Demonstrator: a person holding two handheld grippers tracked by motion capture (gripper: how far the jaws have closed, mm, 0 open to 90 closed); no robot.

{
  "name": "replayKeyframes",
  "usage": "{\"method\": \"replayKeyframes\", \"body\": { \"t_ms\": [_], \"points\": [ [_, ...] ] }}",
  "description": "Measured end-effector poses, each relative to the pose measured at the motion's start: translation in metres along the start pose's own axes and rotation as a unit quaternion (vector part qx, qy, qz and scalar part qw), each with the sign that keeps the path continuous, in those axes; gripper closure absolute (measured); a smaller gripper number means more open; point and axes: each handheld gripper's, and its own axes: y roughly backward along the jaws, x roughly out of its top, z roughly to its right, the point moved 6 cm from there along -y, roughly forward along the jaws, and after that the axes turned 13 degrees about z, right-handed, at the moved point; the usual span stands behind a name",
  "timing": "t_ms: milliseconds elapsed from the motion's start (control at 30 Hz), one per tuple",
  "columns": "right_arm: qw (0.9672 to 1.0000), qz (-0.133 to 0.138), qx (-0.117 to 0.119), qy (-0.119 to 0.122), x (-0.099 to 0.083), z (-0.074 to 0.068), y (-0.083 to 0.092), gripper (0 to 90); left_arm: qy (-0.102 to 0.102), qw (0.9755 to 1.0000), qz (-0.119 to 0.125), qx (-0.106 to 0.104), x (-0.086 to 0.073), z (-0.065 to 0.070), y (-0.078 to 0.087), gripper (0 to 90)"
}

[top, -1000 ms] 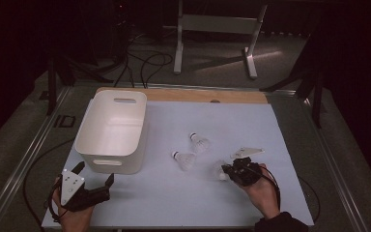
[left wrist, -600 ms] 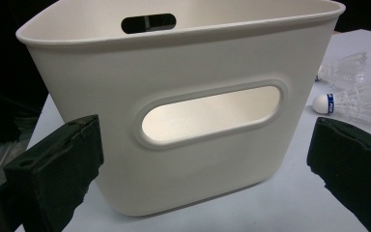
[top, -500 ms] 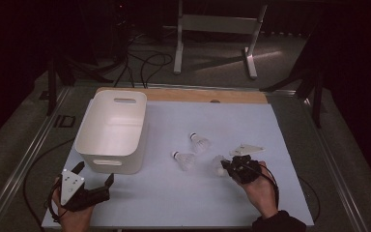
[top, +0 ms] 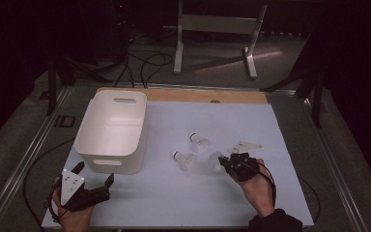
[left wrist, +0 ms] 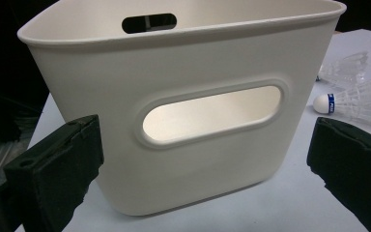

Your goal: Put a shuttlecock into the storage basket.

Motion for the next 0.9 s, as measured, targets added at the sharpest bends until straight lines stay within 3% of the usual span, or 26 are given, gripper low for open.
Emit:
{"method": "replayKeyframes", "body": {
  "t_ms": [900],
  "points": [
    [0.9994,0.032,-0.003,-0.012,0.023,-0.008,-0.002,89.7,0.0,1.0,-0.002,0.002,0.0,-0.001,0.0,0.0]
  ]
}}
